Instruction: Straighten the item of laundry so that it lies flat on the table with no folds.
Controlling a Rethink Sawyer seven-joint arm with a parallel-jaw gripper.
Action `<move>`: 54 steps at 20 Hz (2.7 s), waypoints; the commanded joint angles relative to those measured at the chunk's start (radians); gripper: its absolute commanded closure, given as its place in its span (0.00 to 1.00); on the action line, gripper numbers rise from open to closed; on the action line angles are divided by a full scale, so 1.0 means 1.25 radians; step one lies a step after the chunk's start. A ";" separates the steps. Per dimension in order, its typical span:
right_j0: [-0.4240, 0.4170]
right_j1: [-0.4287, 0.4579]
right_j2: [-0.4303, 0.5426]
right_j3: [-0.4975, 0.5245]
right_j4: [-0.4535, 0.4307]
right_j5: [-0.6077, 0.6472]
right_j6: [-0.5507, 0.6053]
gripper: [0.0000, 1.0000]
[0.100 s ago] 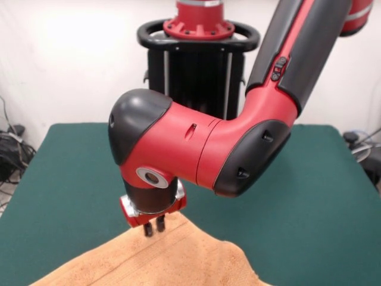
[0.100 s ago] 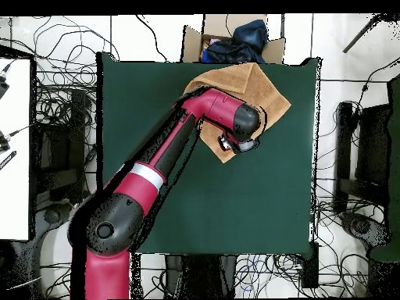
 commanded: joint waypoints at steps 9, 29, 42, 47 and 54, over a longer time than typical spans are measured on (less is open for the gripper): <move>0.012 0.041 0.061 -0.020 0.049 -0.080 0.236 0.00; 0.023 0.090 0.065 -0.010 0.067 0.009 0.200 1.00; 0.019 0.084 0.072 -0.014 0.070 -0.003 0.182 1.00; 0.022 0.071 0.072 -0.005 0.078 0.003 0.194 1.00; 0.078 -0.001 0.067 0.109 0.063 -0.094 0.176 1.00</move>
